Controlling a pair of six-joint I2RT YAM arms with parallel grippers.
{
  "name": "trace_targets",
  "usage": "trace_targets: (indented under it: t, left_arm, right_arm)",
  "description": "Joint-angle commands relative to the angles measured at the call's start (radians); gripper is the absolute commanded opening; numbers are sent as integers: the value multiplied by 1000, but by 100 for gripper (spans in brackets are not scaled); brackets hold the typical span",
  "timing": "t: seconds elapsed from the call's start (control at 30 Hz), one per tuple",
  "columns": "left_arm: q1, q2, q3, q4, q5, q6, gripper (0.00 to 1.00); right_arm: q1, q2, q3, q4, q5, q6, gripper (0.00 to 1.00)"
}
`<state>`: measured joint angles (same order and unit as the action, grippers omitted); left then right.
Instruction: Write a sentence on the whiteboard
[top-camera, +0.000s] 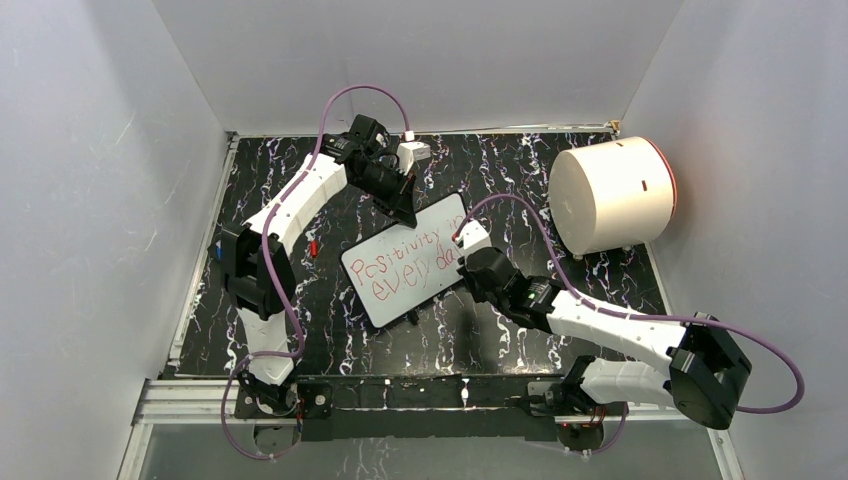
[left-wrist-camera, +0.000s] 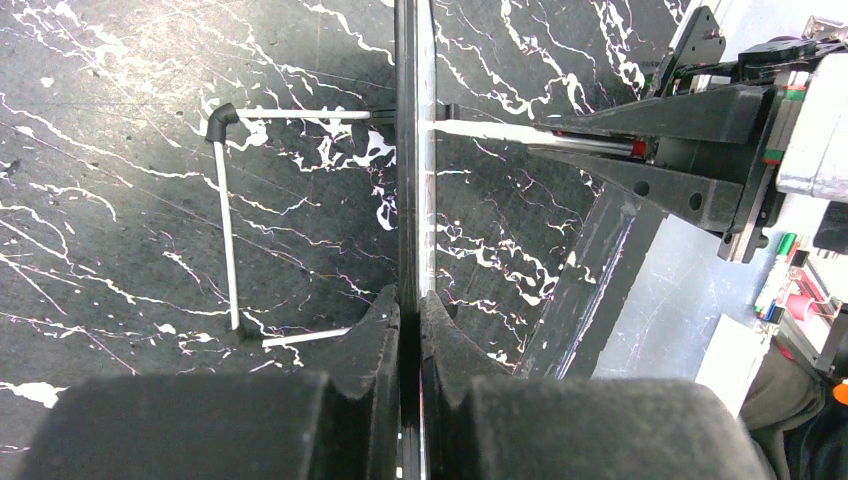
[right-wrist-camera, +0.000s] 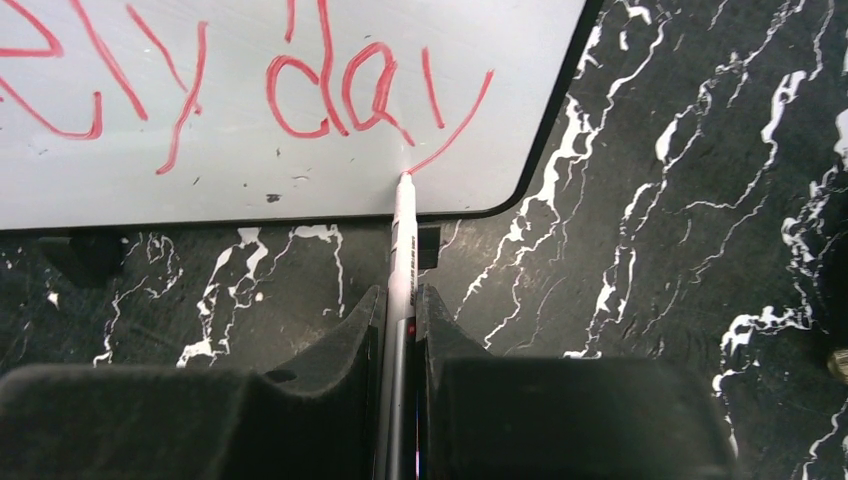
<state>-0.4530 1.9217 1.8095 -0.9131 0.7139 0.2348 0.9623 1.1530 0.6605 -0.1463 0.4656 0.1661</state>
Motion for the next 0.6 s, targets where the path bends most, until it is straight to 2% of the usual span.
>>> trace_targets:
  t: [0.0,0.33,0.57]
  left_arm:
    - [-30,37,-12,-53,-59,43,0]
    - [-30,41,-13,-50,-62,40,0]
    - [-30,40,-15,-50,-62,40,0]
  right_arm:
    - [0,10,4,39,-62,39,0]
    - [3,-5,-4,17,-66,60,0]
    - [-9,-119,-6,0,76,50,0]
